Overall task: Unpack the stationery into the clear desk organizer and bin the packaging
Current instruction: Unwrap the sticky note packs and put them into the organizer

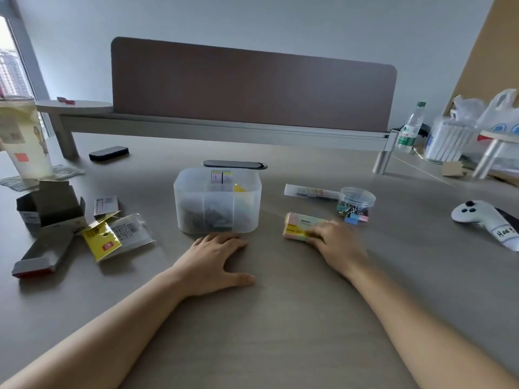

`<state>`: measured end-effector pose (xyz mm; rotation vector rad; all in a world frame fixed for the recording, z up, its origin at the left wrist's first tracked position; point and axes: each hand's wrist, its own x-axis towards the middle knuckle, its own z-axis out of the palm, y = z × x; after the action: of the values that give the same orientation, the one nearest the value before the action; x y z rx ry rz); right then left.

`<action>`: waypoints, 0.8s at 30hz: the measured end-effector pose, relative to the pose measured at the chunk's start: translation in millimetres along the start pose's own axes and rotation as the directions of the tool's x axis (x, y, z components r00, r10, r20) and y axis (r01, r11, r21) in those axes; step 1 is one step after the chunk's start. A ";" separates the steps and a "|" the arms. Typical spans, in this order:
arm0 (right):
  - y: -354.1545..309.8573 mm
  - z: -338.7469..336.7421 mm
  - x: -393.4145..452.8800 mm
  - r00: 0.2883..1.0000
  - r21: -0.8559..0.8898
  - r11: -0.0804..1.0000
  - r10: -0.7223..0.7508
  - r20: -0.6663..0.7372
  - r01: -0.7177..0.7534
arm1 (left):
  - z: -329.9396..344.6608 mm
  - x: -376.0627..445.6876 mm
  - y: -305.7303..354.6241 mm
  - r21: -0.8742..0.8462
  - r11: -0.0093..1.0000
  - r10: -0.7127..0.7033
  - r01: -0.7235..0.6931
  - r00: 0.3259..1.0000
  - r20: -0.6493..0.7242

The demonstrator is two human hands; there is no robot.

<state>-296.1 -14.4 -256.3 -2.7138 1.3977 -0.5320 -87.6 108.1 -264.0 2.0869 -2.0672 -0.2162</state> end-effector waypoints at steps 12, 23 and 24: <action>-59.8 -21.0 -6.5 0.958 0.878 0.470 0.283 -0.050 -0.093 | -14.0 3.6 22.4 -0.862 0.505 -0.188 -0.037 0.970 -0.151; -104.1 2.5 -2.3 0.981 0.961 0.218 0.133 0.144 -0.170 | -32.3 -12.9 2.7 -0.998 0.018 -0.433 -0.052 0.900 -0.055; -105.6 3.4 0.6 0.987 0.959 0.255 0.133 0.093 -0.125 | -34.1 -14.4 0.2 -0.998 0.041 -0.436 -0.051 0.898 -0.063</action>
<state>-212.1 47.3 -239.0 -1.5168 0.7653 -0.9668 -79.8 123.7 -231.3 1.2107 -0.7320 -0.9322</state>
